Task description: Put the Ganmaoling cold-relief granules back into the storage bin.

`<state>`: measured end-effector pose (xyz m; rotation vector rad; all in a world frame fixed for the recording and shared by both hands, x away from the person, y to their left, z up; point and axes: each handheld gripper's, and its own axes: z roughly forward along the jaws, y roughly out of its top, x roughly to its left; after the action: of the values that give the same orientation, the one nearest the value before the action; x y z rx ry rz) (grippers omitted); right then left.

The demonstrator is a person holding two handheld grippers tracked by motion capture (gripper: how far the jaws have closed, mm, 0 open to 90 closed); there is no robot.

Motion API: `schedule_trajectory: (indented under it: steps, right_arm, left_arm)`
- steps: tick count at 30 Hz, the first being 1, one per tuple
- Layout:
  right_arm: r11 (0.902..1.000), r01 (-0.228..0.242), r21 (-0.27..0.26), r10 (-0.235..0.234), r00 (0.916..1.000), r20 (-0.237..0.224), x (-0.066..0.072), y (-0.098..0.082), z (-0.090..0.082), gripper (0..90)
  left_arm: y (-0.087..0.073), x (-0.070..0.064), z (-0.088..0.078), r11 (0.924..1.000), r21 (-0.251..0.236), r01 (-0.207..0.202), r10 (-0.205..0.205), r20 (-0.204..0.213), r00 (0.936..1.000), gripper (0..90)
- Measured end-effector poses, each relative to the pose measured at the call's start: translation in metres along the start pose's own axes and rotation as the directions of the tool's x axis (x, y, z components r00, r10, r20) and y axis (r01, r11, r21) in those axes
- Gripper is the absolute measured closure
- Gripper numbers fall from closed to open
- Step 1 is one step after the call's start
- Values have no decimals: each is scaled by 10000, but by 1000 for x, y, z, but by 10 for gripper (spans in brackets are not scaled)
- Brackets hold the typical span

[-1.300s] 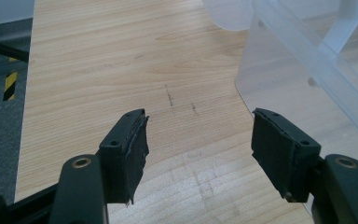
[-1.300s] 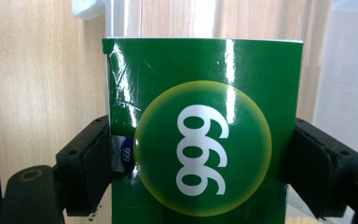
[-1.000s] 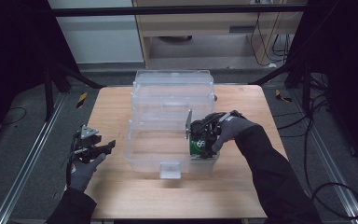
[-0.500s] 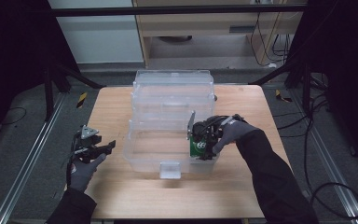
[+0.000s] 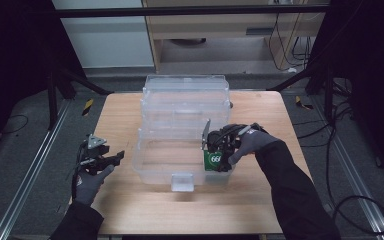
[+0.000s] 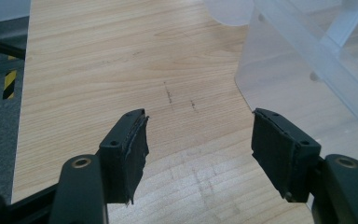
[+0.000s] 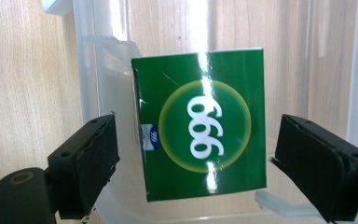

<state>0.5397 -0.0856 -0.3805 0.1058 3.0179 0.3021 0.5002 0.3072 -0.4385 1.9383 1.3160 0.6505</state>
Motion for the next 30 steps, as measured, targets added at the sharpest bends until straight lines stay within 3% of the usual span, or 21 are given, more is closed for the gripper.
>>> schedule_trajectory:
  steps: [4,16,19,22,28,30]
  right_arm:
    - [9998,-206,-54,207,9996,171,2,-2,-4,126]
    - [9885,-734,-1325,877,9906,1054,7,-9,-29,138]
    - [9766,-1098,-1852,1297,9866,990,10,-13,-35,167]
    - [9741,-988,-2035,1261,9840,1257,13,-17,-40,163]
    - [9603,-1065,-2580,1429,9816,1270,24,-22,-48,175]
    - [9481,-1181,-2951,1602,9794,1229,26,-25,-48,207]
  left_arm:
    - [0,0,0,10000,6,-4,4,6,10000,351]
    - [0,1,0,10000,-42,22,-22,42,10000,352]
    - [0,1,0,10000,-46,35,-34,52,10000,352]
    - [0,-1,0,10000,-24,6,-6,36,10000,352]
    - [0,-2,0,10000,6,-47,47,67,10000,352]
    - [0,-2,0,10000,-4,-49,49,75,10000,352]
